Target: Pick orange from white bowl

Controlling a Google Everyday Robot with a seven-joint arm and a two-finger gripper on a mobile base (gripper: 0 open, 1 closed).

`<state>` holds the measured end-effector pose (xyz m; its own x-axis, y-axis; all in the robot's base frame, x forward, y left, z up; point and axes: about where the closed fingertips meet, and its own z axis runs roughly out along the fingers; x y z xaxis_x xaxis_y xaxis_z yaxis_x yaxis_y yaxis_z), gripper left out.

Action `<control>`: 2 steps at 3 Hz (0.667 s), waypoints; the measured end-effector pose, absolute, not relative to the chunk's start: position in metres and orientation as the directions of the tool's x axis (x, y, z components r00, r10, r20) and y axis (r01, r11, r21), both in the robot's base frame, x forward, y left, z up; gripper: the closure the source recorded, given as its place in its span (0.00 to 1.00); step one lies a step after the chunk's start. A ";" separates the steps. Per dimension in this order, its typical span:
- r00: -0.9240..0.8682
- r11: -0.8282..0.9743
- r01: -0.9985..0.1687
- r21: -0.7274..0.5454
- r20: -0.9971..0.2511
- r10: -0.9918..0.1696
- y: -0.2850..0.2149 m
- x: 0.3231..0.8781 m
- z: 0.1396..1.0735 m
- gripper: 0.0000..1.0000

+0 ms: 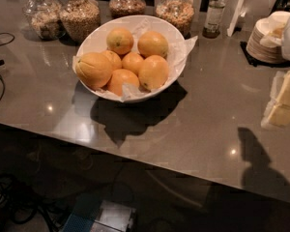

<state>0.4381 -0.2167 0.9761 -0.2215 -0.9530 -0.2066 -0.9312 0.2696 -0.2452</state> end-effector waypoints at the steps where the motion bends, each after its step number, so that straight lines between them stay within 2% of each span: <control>1: -0.221 0.269 -0.931 -0.245 -0.207 -0.953 -0.217 0.438 0.976 0.00; 2: -0.180 0.238 -0.940 -0.243 -0.237 -0.955 -0.202 0.442 0.976 0.00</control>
Offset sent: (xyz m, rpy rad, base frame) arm 0.0073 0.0320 -0.0058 0.0714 0.0088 0.0963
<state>0.4417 -0.2020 0.9760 -0.1805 -0.9545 -0.2374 -0.9402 0.2383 -0.2433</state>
